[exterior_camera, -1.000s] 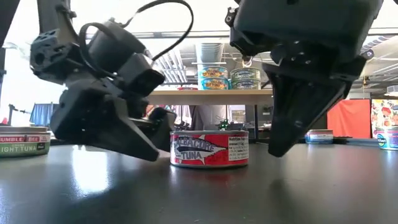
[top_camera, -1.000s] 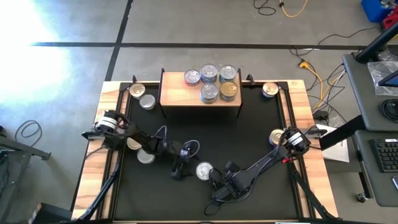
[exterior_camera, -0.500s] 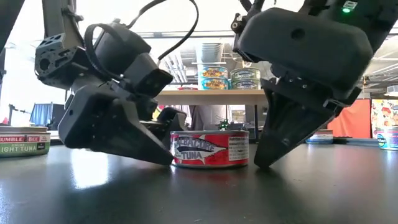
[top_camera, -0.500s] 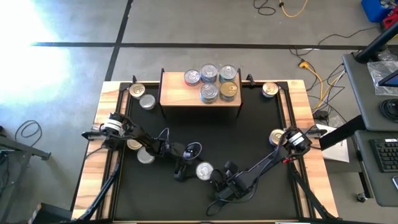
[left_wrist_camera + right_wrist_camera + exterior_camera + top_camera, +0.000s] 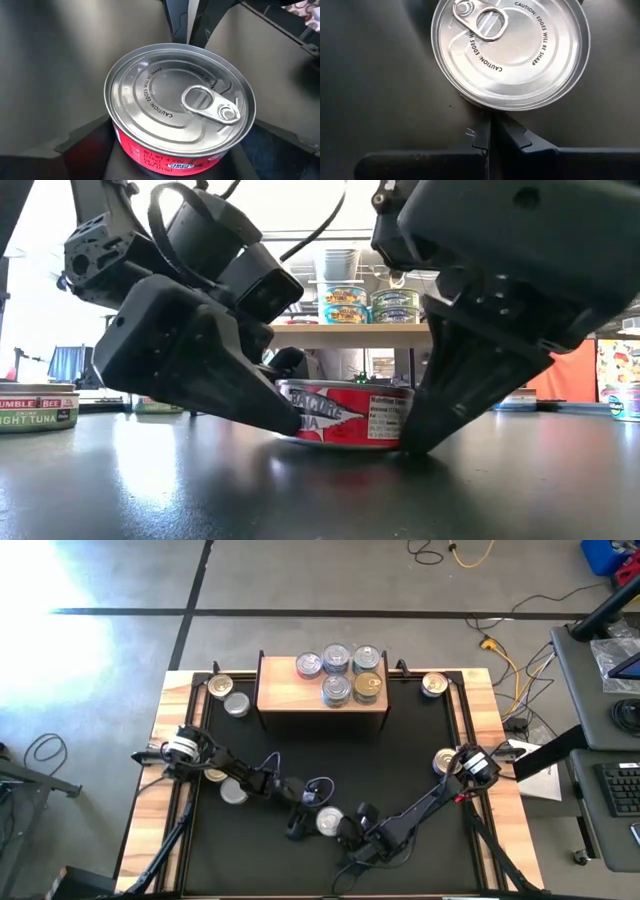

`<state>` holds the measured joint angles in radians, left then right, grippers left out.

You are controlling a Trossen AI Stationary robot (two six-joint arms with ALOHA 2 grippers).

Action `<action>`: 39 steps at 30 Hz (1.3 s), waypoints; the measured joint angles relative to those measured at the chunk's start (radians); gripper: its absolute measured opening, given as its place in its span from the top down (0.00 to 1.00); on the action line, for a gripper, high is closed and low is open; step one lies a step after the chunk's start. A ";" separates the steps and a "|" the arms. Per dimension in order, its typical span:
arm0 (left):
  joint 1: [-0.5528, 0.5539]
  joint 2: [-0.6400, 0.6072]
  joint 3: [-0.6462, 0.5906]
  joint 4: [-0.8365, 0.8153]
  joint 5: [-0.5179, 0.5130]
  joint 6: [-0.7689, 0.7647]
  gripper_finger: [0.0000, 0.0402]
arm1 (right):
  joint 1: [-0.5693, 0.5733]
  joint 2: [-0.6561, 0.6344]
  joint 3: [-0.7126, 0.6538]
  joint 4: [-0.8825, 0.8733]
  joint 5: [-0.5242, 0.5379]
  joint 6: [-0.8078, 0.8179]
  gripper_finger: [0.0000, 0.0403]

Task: Stack canned seafood by type on shelf
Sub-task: Stack the red tuna can on the top of the red tuna can on the shelf

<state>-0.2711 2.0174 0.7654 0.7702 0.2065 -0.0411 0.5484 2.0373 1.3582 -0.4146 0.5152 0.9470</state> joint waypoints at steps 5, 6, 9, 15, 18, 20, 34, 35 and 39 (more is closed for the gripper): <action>-0.010 0.000 -0.003 0.024 -0.034 0.011 0.04 | -0.002 0.000 0.000 0.004 0.005 -0.038 0.97; -0.010 0.004 -0.004 0.038 -0.038 0.014 0.03 | -0.004 0.000 0.000 0.004 0.007 -0.045 0.97; -0.010 0.040 -0.009 0.146 -0.041 -0.018 0.03 | -0.006 0.000 -0.001 0.004 0.011 -0.055 0.97; -0.016 0.148 -0.007 0.358 -0.041 -0.080 0.03 | -0.006 0.000 -0.002 -0.008 0.006 -0.077 0.97; -0.017 0.175 -0.018 0.432 -0.044 -0.105 0.03 | -0.006 0.000 -0.001 -0.008 0.007 -0.085 0.97; -0.018 0.185 -0.019 0.452 -0.046 -0.118 0.03 | -0.006 0.000 -0.001 -0.008 0.012 -0.091 0.97; -0.021 -0.155 -0.215 0.406 -0.341 -0.086 0.08 | -0.026 -0.146 0.013 -0.124 0.091 -0.156 0.97; -0.020 -0.209 -0.233 0.375 -0.364 -0.072 0.08 | -0.031 -0.163 0.013 -0.129 0.098 -0.169 0.97; -0.008 -0.417 -0.280 0.268 -0.452 0.008 0.08 | -0.062 -0.230 0.013 -0.130 0.105 -0.280 0.97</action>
<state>-0.2790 1.6005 0.4858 1.0378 -0.2455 -0.0334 0.4865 1.8074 1.3712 -0.5450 0.6205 0.6675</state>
